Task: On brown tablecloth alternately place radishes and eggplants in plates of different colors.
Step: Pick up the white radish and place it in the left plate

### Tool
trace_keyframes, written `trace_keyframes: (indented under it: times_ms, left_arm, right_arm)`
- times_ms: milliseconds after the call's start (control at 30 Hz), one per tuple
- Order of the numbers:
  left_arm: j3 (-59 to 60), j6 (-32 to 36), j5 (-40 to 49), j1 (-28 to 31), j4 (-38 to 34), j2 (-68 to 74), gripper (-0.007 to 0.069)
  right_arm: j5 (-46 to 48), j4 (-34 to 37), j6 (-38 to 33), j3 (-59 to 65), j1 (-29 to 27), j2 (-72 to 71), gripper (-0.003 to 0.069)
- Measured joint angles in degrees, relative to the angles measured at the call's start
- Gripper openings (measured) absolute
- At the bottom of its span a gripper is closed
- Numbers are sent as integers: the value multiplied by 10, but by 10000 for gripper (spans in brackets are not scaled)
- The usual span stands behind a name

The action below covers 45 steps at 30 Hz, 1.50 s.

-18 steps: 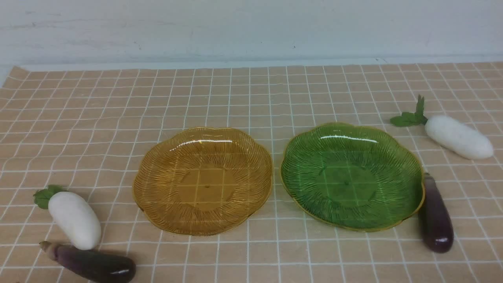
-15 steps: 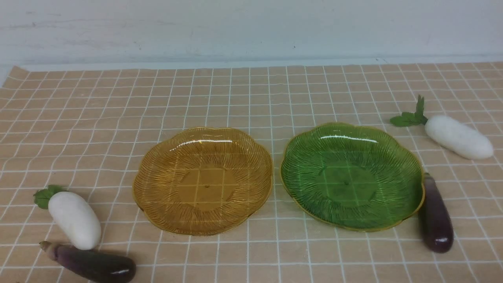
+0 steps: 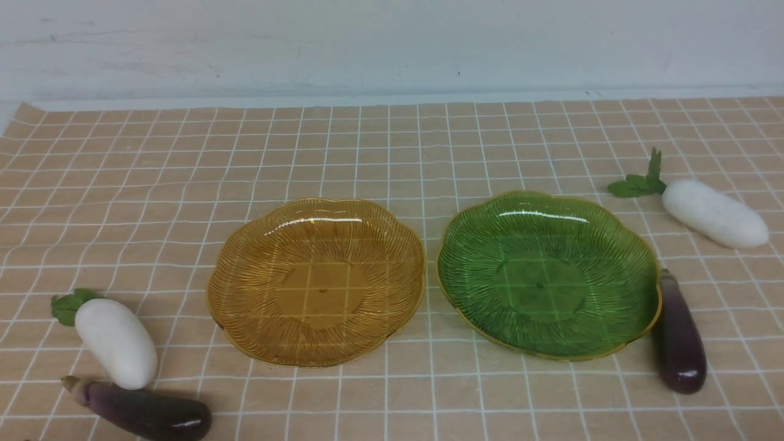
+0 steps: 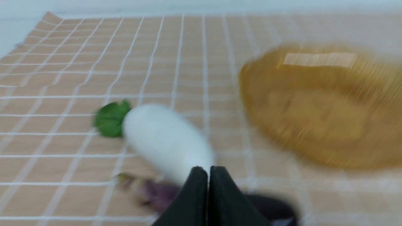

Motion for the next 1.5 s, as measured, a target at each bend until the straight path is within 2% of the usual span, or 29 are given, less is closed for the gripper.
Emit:
trace_keyframes:
  times_ms: [100, 233, 333, 400, 467, 567, 667, 767, 900, 967, 1067, 1167, 1367, 1500]
  left_arm:
    - [0, -49, -51, 0, -93, 0, -4]
    - [0, -64, -151, 0, -187, 0, -4]
    - [-2, -67, -255, 0, -219, 0, -4]
    - [-37, -67, -257, 0, -228, 1, -4]
    - [-95, -59, -207, 0, -232, 20, -4]
    - [-208, -21, -29, 0, -223, 115, -4]
    - [-305, -4, 155, 0, -173, 260, -4]
    - [-377, 0, 295, 0, -98, 420, -4]
    - [-433, -17, 328, 6, -37, 558, -4]
    - [-465, -27, 329, 28, -22, 607, -4]
    - [-506, -31, 334, 77, -27, 664, -3]
    - [-536, -31, 339, 117, -46, 711, -3]
    - [-563, -26, 338, 140, -59, 785, 11]
    - [-571, -18, 327, 141, -74, 840, 94]
  right_arm:
    - [0, 0, 0, 0, 0, 0, -15]
    - [0, 0, 0, 0, 0, 0, -15]
    - [0, -5, 0, 0, 0, 0, -15]
    - [-3, -6, 5, 0, 0, 0, -15]
    - [-24, 18, 25, 1, 0, 0, -15]
    - [-89, 86, 71, 2, 0, 0, -15]
    - [-171, 184, 131, 2, 0, 0, -15]
    - [-217, 225, 155, 2, 0, 0, -15]
    - [-223, 229, 158, 2, 0, 0, -15]
    - [-223, 231, 164, 2, 0, 0, -15]
    - [-126, 226, 153, -33, 15, 0, -15]
    - [-20, 215, 109, -115, 41, 8, -15]
    - [176, 209, 11, -282, 96, 131, -15]
    - [260, 211, -39, -341, 113, 202, -15]
